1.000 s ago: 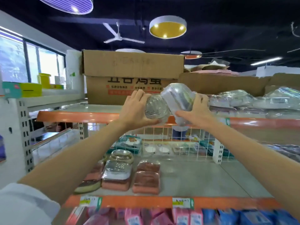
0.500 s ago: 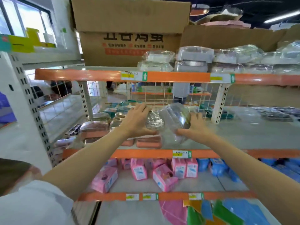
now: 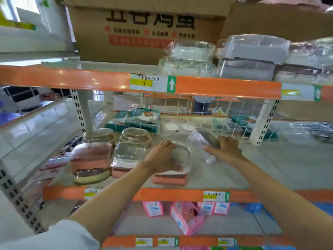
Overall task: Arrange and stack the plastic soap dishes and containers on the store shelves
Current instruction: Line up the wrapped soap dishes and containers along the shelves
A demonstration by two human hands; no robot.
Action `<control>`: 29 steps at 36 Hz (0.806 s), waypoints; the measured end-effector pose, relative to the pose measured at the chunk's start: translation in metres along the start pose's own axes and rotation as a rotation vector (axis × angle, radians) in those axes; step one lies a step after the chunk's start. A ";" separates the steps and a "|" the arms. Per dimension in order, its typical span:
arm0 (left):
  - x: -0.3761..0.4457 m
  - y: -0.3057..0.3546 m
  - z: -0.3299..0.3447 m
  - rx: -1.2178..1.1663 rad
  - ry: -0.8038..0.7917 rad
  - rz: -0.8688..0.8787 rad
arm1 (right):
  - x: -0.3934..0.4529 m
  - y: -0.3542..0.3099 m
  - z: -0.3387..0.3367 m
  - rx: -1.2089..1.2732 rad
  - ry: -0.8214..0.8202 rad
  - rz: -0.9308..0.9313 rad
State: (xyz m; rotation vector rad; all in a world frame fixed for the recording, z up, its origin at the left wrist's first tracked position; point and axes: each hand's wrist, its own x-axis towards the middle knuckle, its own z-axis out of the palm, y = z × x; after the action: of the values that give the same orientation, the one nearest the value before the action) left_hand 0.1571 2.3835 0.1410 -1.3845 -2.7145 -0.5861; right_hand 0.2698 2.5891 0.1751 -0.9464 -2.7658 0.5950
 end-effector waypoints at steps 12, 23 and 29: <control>0.028 -0.028 0.027 -0.105 -0.053 0.224 | 0.077 -0.037 0.053 -0.096 -0.098 -0.014; 0.022 -0.031 0.028 -0.105 -0.050 0.127 | 0.109 -0.087 0.075 0.116 -0.390 -0.289; 0.021 -0.028 0.025 -0.072 -0.068 0.120 | 0.108 -0.087 0.067 0.122 -0.476 -0.287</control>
State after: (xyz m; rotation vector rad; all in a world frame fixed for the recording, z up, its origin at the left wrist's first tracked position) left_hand 0.1261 2.3938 0.1131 -1.5999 -2.6612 -0.6449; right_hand 0.1183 2.5721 0.1529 -0.4056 -3.1383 1.0358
